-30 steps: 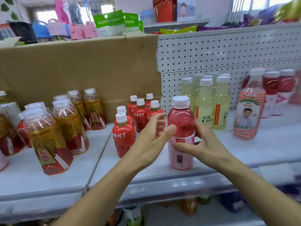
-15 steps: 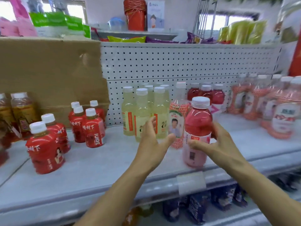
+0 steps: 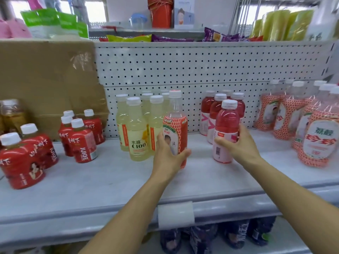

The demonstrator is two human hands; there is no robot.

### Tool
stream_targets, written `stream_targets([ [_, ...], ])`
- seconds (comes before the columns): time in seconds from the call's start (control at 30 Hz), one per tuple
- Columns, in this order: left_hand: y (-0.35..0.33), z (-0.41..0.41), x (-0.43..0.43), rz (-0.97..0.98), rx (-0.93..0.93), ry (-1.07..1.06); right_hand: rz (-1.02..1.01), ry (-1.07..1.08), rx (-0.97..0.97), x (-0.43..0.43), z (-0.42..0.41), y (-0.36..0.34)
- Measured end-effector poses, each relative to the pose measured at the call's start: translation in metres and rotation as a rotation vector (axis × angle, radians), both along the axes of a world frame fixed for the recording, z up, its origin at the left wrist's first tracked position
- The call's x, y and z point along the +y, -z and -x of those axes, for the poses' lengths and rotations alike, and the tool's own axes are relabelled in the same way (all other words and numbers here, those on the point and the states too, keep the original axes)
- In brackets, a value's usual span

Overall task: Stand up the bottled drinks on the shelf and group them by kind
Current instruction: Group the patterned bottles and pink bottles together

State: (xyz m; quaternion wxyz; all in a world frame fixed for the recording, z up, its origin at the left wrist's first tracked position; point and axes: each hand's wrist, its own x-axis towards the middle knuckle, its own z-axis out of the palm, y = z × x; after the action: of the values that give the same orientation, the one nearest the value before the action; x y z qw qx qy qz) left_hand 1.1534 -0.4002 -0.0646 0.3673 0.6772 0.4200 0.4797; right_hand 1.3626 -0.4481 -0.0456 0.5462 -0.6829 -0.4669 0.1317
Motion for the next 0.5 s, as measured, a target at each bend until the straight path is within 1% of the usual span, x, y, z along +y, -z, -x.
stream_targets([
  [0.17, -0.002, 0.0, -0.002, 0.022, 0.001, -0.008, 0.069, 0.027, -0.067, 0.014, -0.019, 0.002],
  [0.3, -0.006, -0.013, -0.016, 0.037, 0.022, 0.021, 0.014, 0.02, -0.162, -0.021, -0.017, -0.001],
  [0.37, -0.007, -0.03, -0.03, 0.026, 0.012, 0.111, -0.029, -0.076, -0.093, -0.046, -0.01, -0.005],
  [0.43, -0.006, -0.056, -0.044, 0.013, 0.012, 0.224, 0.016, -0.266, -0.029, -0.067, -0.004, -0.011],
  [0.47, -0.005, -0.072, -0.051, 0.009, 0.011, 0.275, 0.052, -0.328, -0.03, -0.072, -0.005, -0.012],
  [0.5, -0.003, -0.089, -0.057, 0.0, 0.011, 0.319, 0.07, -0.342, -0.03, -0.076, -0.008, -0.011],
])
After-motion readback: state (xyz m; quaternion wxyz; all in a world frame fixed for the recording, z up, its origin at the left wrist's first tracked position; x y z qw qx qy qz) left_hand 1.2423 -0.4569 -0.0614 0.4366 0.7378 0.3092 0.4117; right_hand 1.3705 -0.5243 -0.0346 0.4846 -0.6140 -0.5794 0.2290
